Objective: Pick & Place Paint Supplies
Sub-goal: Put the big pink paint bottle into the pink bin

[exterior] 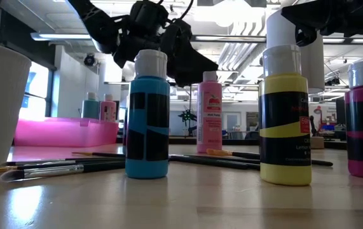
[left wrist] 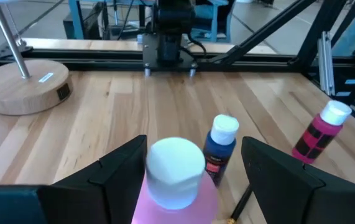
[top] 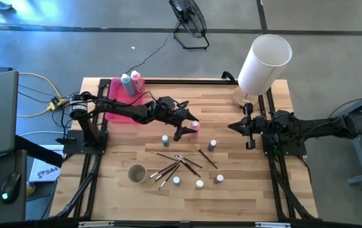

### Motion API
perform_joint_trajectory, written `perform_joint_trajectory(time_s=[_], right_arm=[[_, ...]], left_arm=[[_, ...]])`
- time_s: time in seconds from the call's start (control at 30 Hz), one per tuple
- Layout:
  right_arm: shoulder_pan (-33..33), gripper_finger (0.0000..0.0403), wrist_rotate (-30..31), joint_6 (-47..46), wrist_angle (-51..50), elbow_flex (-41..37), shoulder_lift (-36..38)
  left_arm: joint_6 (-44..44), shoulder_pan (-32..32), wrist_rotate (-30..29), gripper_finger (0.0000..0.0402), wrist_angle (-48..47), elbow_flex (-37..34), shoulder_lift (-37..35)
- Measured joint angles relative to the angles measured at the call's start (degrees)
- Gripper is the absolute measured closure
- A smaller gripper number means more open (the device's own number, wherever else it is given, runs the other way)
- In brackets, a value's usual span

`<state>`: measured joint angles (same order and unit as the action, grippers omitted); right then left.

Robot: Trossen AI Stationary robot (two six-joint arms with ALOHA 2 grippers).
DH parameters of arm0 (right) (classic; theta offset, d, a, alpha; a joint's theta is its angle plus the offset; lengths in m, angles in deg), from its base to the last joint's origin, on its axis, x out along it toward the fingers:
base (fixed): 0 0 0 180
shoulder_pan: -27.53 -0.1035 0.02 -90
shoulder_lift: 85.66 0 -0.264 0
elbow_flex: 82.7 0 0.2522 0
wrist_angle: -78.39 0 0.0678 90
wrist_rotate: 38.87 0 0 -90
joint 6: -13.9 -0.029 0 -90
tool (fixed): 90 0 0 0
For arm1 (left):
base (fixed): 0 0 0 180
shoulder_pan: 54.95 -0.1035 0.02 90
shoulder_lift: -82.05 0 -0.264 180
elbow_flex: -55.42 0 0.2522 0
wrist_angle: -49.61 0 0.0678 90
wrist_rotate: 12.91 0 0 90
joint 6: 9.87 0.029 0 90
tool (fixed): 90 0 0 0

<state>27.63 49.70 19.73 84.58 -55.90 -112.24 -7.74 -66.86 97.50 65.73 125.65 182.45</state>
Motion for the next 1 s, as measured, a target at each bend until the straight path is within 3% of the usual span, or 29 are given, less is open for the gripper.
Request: perform_joint_trajectory(time_s=[1.0], right_arm=[[0.0, 0.0400, 0.0, 0.0, 0.0, 0.0, 0.0]], left_arm=[[-1.1, -0.1, -2.2, 0.0144, -1.3, 0.0, 0.0]])
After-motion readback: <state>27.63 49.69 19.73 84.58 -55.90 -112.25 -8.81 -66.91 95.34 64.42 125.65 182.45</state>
